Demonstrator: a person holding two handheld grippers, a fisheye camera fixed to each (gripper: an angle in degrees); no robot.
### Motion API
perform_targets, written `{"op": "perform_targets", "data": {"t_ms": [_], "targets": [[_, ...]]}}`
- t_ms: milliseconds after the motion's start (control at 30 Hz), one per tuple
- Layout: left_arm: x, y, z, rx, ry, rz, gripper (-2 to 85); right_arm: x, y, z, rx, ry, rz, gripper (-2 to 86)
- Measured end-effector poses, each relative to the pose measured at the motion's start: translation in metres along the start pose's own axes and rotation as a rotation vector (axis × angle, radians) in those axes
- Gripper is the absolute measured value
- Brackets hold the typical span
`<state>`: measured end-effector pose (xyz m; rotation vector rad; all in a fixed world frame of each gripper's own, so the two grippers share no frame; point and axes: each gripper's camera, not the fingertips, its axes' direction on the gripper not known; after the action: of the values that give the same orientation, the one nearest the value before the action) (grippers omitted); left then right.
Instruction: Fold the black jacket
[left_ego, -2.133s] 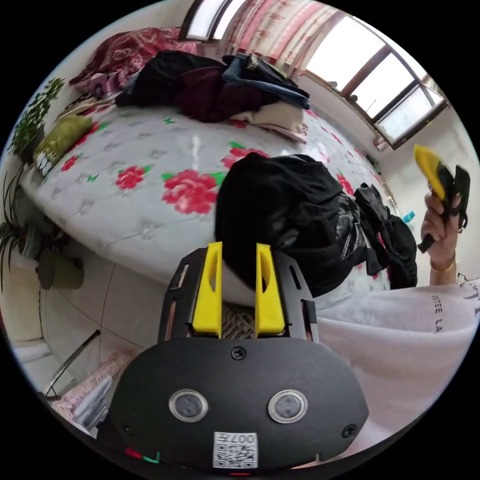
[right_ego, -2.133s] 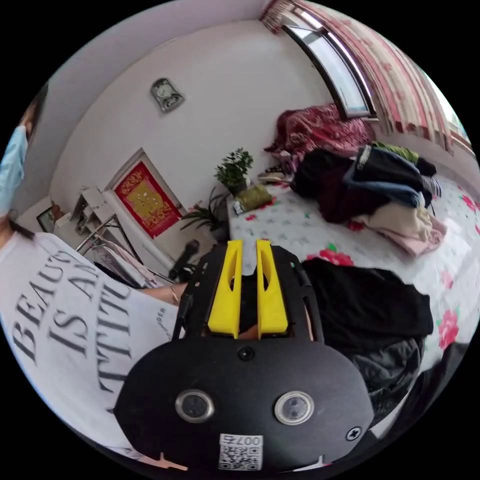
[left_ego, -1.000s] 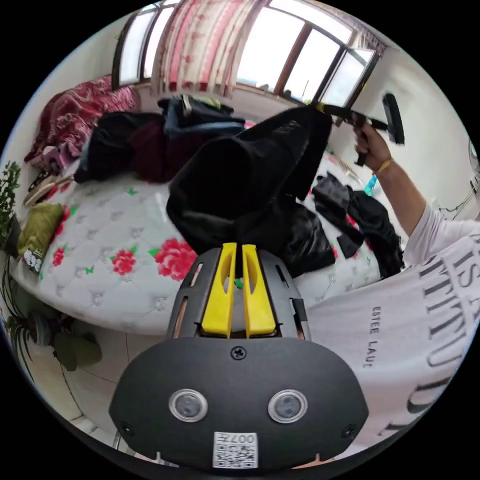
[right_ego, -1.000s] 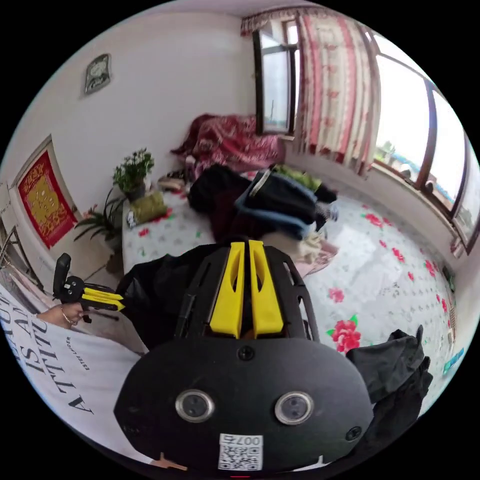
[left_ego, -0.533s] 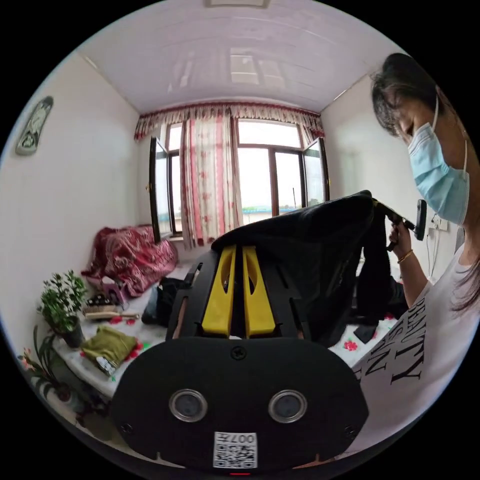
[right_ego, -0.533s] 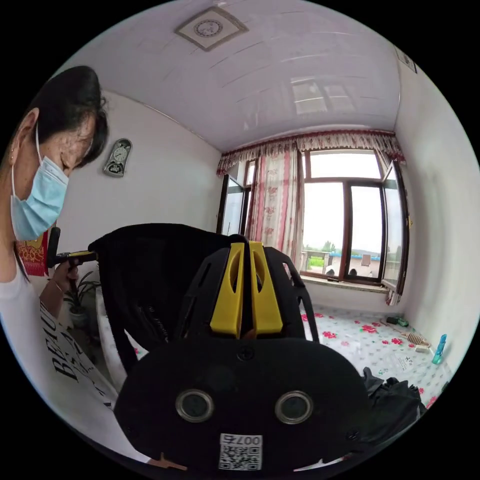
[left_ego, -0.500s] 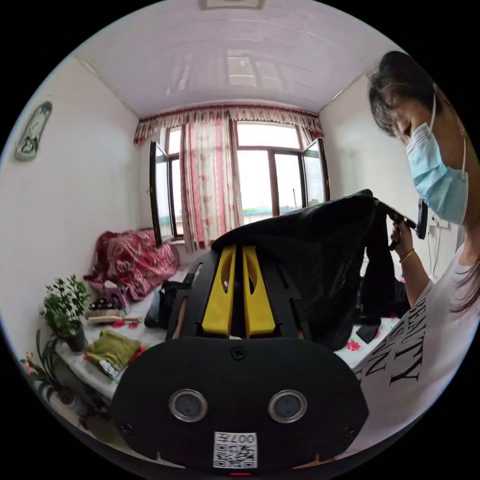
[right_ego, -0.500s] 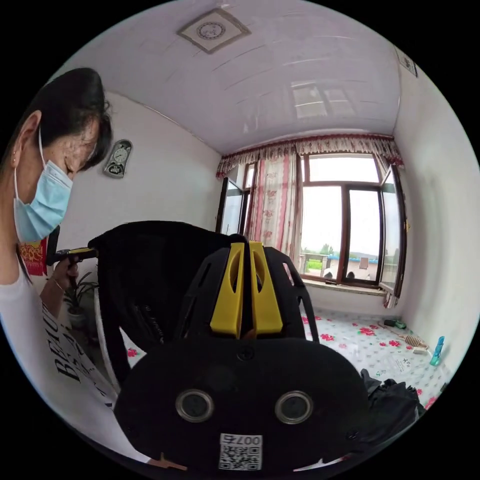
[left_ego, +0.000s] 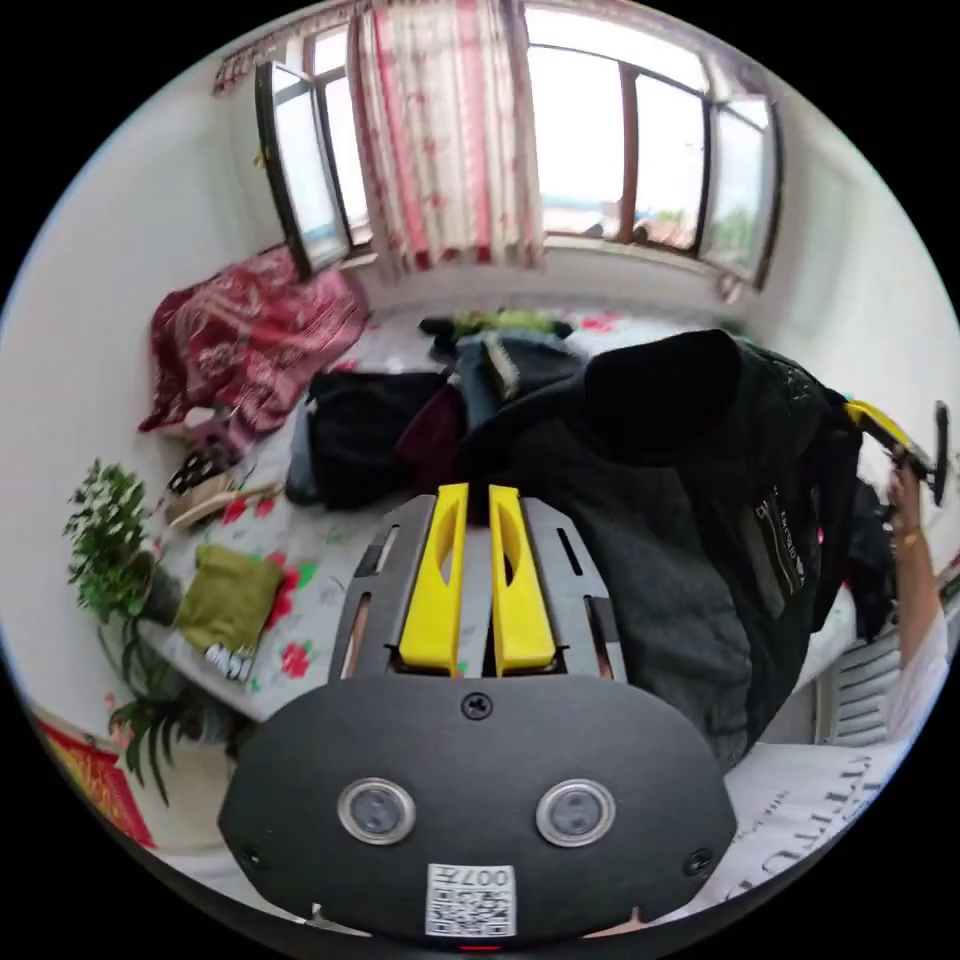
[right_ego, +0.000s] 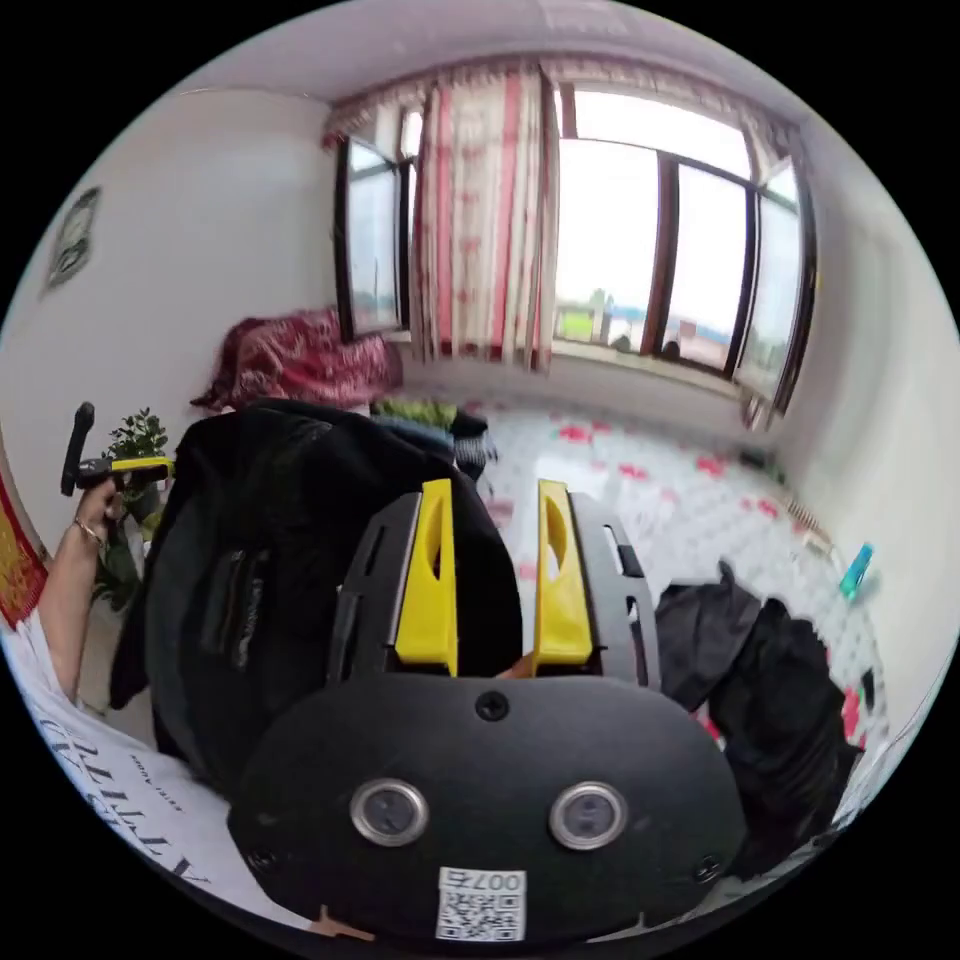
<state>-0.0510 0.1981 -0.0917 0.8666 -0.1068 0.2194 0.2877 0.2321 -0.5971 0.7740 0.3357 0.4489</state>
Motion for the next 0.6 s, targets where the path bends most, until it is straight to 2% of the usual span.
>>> {"op": "perform_targets", "data": {"t_ms": [100,200,333,433,600], "targets": [[0.003,0.064,0.057,-0.076,-0.074,-0.013,-0.6,0.038,0.085,0.076,-0.174,-0.098,0.116,8.8],[0.000,0.147,0.111,-0.230,-0.033,-0.070,-0.5,0.072,0.188,0.131,-0.351,-0.078,0.228,9.1],[0.010,0.242,0.161,-0.477,0.016,-0.139,1.5,0.096,0.272,0.179,-0.531,-0.097,0.315,9.3],[0.015,0.265,0.169,-0.513,0.030,-0.228,3.6,0.095,0.293,0.209,-0.560,-0.102,0.301,9.2],[0.009,0.248,0.189,-0.551,0.074,-0.306,6.7,0.077,0.314,0.300,-0.798,-0.062,0.205,7.1]]}}
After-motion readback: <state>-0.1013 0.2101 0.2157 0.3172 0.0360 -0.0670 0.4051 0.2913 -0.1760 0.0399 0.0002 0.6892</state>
